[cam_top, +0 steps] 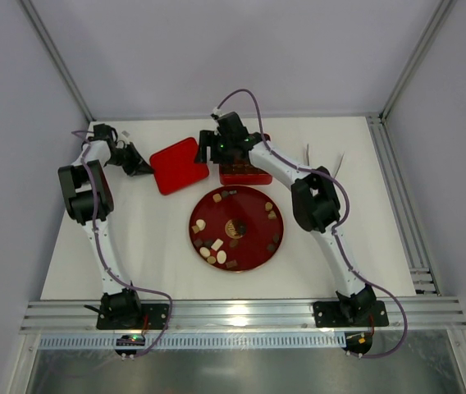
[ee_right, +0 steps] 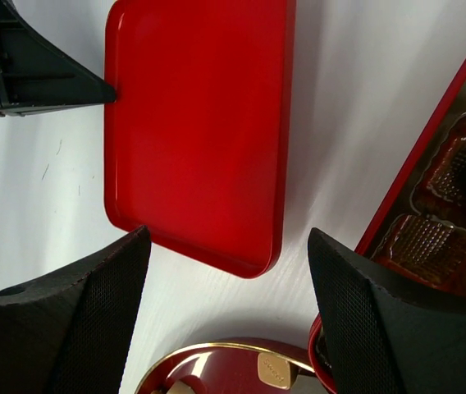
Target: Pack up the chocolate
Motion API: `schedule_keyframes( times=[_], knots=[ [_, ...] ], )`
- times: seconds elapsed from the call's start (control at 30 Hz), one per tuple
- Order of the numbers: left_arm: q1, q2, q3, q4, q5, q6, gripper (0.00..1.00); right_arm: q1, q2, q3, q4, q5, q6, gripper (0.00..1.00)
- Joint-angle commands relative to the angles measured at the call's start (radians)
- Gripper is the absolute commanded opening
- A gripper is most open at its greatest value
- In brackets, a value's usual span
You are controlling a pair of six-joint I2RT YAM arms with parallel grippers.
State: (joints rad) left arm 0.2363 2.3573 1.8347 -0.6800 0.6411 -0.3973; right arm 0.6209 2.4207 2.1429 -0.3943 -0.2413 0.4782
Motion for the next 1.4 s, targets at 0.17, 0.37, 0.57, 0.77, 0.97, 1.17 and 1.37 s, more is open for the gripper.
schedule_keyframes(
  times=[0.17,0.37,0.57,0.77,0.97,1.17,1.37],
  knots=[
    [0.008,0.051,-0.005,-0.058,-0.034,0.018,0.00,0.008,0.044,0.086,0.040,0.036,0.008,0.79],
    [0.006,0.060,0.004,-0.070,-0.034,0.026,0.00,0.010,0.061,0.101,0.043,0.034,0.013,0.78],
    [0.008,0.071,0.003,-0.073,-0.027,0.028,0.00,0.016,0.077,0.117,0.041,0.043,0.020,0.79],
    [0.006,0.079,0.003,-0.076,-0.024,0.029,0.00,0.033,0.100,0.135,0.041,0.045,0.023,0.78],
    [0.001,0.089,0.012,-0.079,-0.018,0.031,0.00,0.034,0.106,0.137,0.075,0.014,0.060,0.78],
    [-0.002,0.096,0.017,-0.081,-0.014,0.031,0.00,0.034,0.109,0.138,0.129,-0.053,0.106,0.67],
    [-0.005,0.088,0.018,-0.084,-0.009,0.032,0.00,0.031,0.117,0.135,0.159,-0.101,0.146,0.54]
  ],
)
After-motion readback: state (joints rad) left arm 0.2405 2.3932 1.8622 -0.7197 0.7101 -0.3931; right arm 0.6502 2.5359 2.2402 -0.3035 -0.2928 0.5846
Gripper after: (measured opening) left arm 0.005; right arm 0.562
